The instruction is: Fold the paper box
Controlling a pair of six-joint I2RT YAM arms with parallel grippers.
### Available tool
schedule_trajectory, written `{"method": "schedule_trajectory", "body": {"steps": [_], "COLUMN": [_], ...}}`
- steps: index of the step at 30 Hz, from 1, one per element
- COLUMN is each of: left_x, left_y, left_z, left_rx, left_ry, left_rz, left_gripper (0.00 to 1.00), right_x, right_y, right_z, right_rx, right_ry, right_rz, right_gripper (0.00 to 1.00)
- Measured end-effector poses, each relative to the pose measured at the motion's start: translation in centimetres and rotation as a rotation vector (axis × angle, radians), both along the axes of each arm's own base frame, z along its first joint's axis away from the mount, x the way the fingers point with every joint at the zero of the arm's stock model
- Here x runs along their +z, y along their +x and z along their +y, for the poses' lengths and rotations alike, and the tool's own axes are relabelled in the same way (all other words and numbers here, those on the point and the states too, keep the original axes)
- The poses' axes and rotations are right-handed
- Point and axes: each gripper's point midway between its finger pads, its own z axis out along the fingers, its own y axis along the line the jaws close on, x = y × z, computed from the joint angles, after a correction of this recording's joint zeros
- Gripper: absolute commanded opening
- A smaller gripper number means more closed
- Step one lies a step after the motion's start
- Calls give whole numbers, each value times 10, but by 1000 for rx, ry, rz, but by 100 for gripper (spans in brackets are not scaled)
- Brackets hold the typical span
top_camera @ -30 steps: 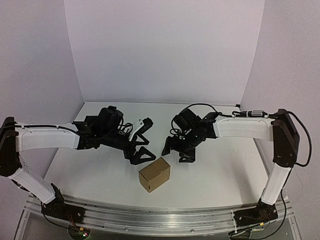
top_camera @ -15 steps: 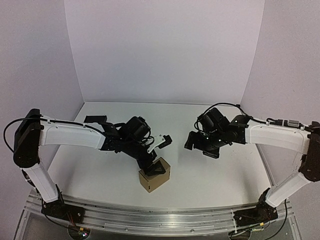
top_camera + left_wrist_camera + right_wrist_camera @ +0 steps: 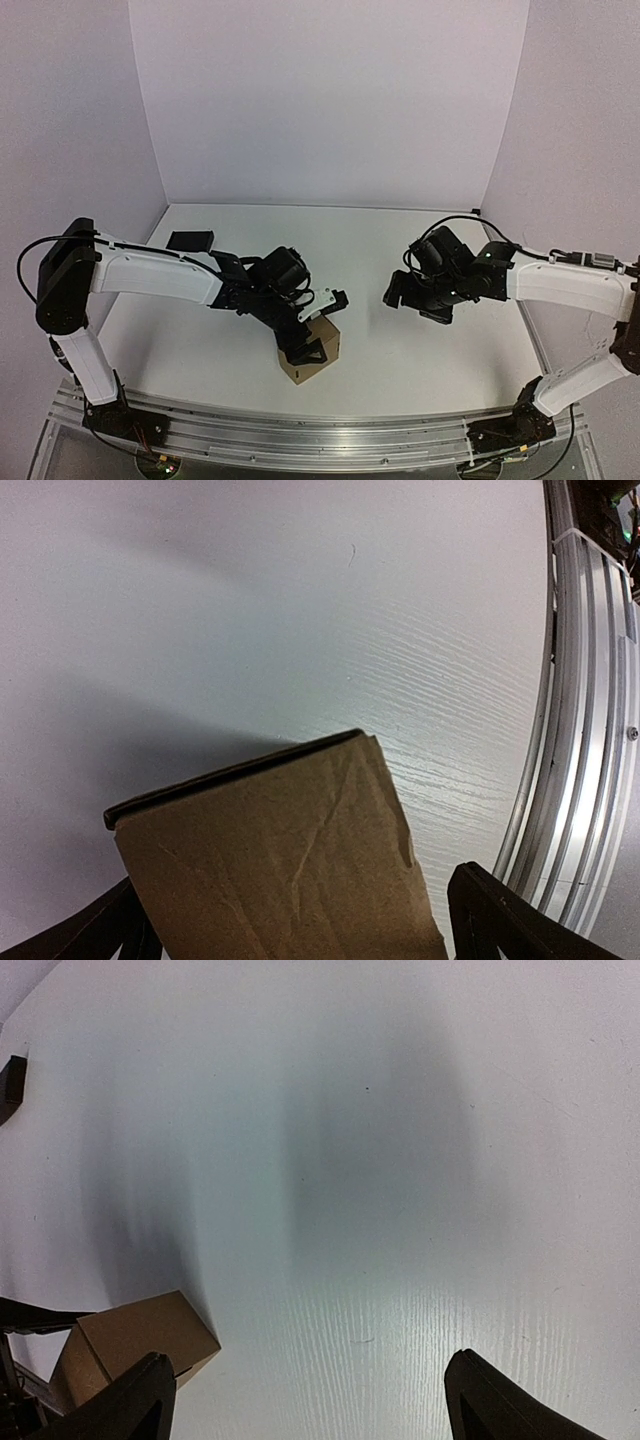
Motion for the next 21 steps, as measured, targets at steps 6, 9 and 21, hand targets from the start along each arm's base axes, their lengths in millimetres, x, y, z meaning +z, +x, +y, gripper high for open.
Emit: {"method": "schedule_trajectory", "body": {"steps": [6,9,21], "left_x": [3,5,3], "left_y": [4,5,10], "left_z": [0,0,4], "left_rx": [-14,-32,-46], "left_ry": [10,13,34], "left_rz": [-33,-53,-86], "left_gripper": [91,81,72], "right_x": [0,0,1], "right_y": [1,1,2], "right_z": [0,0,-1], "right_rx": [-2,-3,-2], "right_ry": [-1,-1,-5], "right_rz": [-5,-7,-13], "right_gripper": [96,96,97]}}
